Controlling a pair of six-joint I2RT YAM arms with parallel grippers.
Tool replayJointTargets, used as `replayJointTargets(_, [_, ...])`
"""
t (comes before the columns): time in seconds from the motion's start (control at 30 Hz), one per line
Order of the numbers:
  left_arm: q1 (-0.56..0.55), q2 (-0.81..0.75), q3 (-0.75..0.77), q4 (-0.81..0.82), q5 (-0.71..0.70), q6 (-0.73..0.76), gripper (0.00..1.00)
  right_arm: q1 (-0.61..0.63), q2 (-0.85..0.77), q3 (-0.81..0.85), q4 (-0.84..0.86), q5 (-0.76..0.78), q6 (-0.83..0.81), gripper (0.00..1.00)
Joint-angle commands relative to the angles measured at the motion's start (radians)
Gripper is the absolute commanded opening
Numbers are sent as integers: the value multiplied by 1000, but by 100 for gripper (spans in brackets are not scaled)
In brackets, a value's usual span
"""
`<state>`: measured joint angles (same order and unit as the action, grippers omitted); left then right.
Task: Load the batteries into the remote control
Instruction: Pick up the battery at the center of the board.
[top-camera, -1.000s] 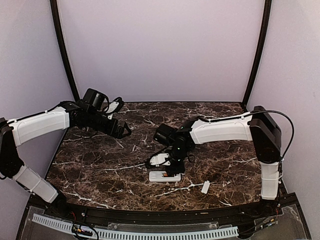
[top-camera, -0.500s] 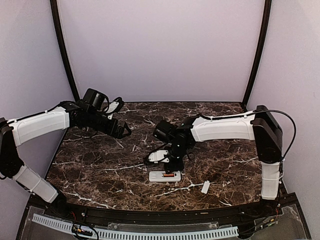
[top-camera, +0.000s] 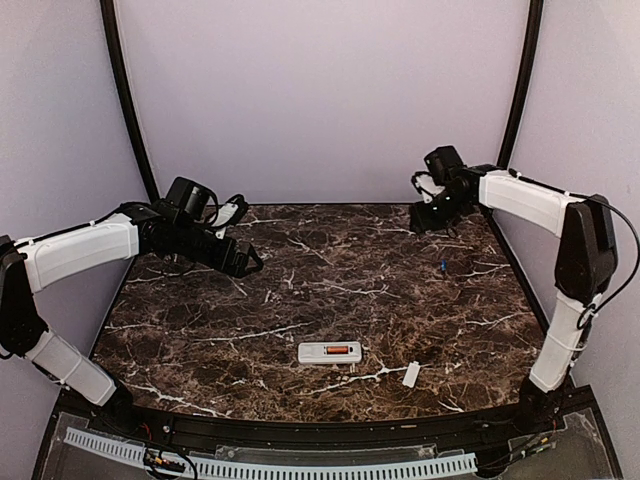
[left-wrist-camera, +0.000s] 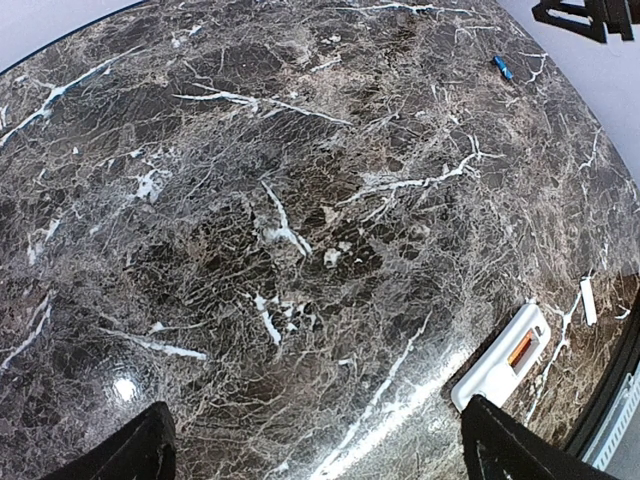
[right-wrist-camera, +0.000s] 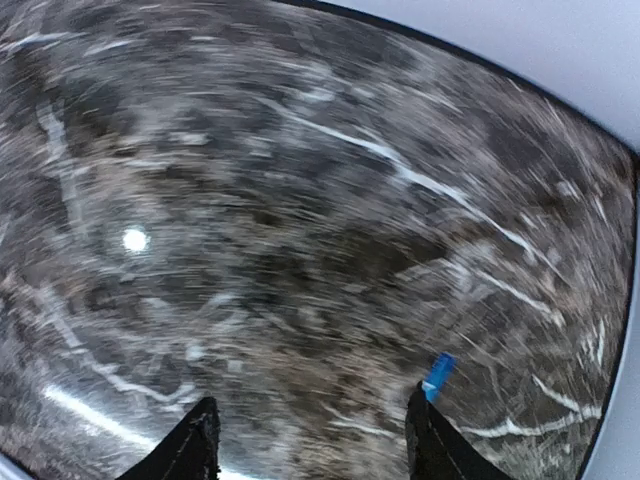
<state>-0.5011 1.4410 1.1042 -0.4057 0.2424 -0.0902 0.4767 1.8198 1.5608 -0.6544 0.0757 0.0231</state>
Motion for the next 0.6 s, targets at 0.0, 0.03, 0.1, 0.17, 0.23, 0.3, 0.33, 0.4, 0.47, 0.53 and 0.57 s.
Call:
replayJointTargets(0.0, [7, -34, -2, -17, 7, 7, 99, -197, 71, -23, -125, 42, 300, 56])
replayJointTargets(0.03, [7, -35, -2, -17, 6, 7, 99, -214, 87, -31, -117, 34, 307, 56])
replayJointTargets(0.1, [7, -34, -2, -18, 4, 9, 99, -255, 129, -28, -106, 21, 311, 52])
replayJointTargets(0.17, [7, -31, -2, -18, 0, 9, 99, -273, 178, 2, -115, 22, 301, 51])
replayJointTargets(0.23, [7, -29, -2, -18, -2, 9, 99, -279, 226, 39, -129, 25, 291, 50])
replayJointTargets(0.3, [7, -27, -2, -20, -3, 10, 99, -279, 264, 74, -143, 29, 280, 48])
replayJointTargets(0.33, [7, -26, -1, -21, -5, 11, 99, -280, 281, 87, -152, 37, 279, 48])
replayJointTargets(0.4, [7, -26, -2, -22, -10, 12, 99, -280, 310, 98, -160, 62, 274, 47])
replayJointTargets(0.47, [7, -27, -3, -20, -9, 13, 99, -283, 329, 96, -159, 70, 269, 45])
replayJointTargets(0.53, [7, -26, -3, -21, -6, 12, 99, -284, 340, 92, -150, 63, 269, 41])
replayJointTargets(0.57, [7, -24, -3, -21, -6, 12, 99, -284, 348, 91, -144, 57, 268, 38])
